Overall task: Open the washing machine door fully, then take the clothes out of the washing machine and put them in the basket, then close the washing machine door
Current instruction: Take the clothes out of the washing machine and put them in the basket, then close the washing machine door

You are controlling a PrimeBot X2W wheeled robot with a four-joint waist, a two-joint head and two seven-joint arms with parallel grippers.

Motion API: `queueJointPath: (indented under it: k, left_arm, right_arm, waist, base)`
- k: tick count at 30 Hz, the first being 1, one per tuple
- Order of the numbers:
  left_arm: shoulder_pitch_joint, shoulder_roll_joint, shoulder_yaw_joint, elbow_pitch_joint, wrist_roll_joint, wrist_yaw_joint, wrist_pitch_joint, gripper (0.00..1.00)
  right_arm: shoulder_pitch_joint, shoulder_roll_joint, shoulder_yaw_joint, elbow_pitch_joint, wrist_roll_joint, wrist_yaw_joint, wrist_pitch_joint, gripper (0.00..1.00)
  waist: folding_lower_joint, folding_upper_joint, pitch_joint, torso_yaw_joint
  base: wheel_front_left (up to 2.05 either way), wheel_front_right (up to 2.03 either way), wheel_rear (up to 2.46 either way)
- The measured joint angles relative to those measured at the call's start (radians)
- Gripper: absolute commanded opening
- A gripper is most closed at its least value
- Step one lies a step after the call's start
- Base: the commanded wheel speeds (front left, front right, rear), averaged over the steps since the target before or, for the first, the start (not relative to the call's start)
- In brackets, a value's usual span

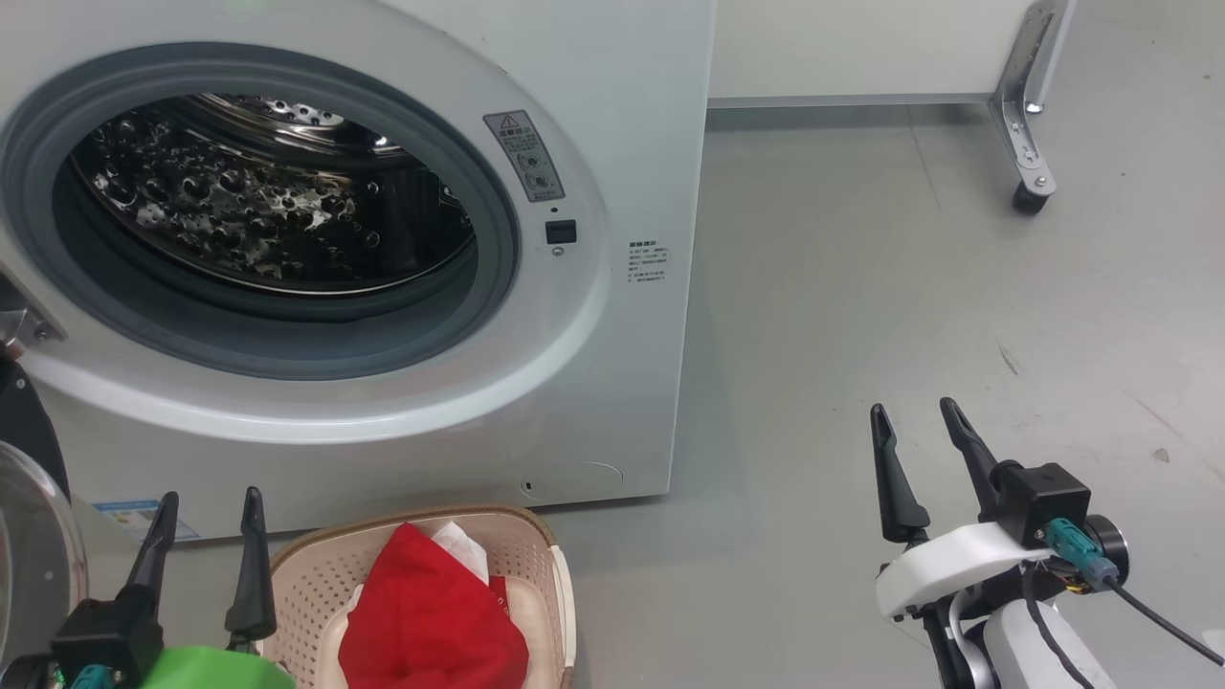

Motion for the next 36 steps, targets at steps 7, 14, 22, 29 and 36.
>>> queueJointPath:
  k: [7, 14, 22, 29, 36]
  left_arm:
    - [0.008, -0.002, 0.01, -0.007, 0.006, 0.0, 0.0, 1.0]
    - [0.008, -0.005, 0.015, -0.02, 0.016, 0.0, 0.0, 1.0]
    - [0.009, -0.008, 0.02, -0.027, 0.023, -0.001, 0.0, 1.0]
    - [0.009, -0.011, 0.035, -0.038, 0.021, -0.009, 0.0, 1.0]
    - [0.009, -0.012, 0.051, -0.042, 0.022, -0.009, 0.0, 1.0]
  right_arm:
    - [0.0, 0.0, -0.003, 0.0, 0.0, 0.0, 0.0, 1.0]
    - [0.005, 0.0, -0.006, 0.0, 0.0, 0.007, 0.0, 1.0]
    - [0.005, 0.0, -0.01, 0.0, 0.0, 0.007, 0.0, 1.0]
    - [0.005, 0.001, -0.015, 0.001, 0.0, 0.007, 0.0, 1.0]
    - [0.006, 0.001, -0.022, 0.0, 0.0, 0.007, 0.0, 1.0]
  waist:
    - [0.0, 0.0, -0.002, 0.001]
    - [0.0, 0.0, -0.003, 0.002]
    - [0.0, 0.0, -0.003, 0.004]
    - [0.0, 0.0, -0.002, 0.007]
    - [0.0, 0.0, 0.0, 0.015]
  base:
    - [-0.61, 0.61, 0.0]
    - [-0.89, 0.89, 0.0]
    - [-1.16, 1.16, 0.0]
    - [-1.39, 1.39, 0.0]
    - [-1.19, 1.19, 0.0]
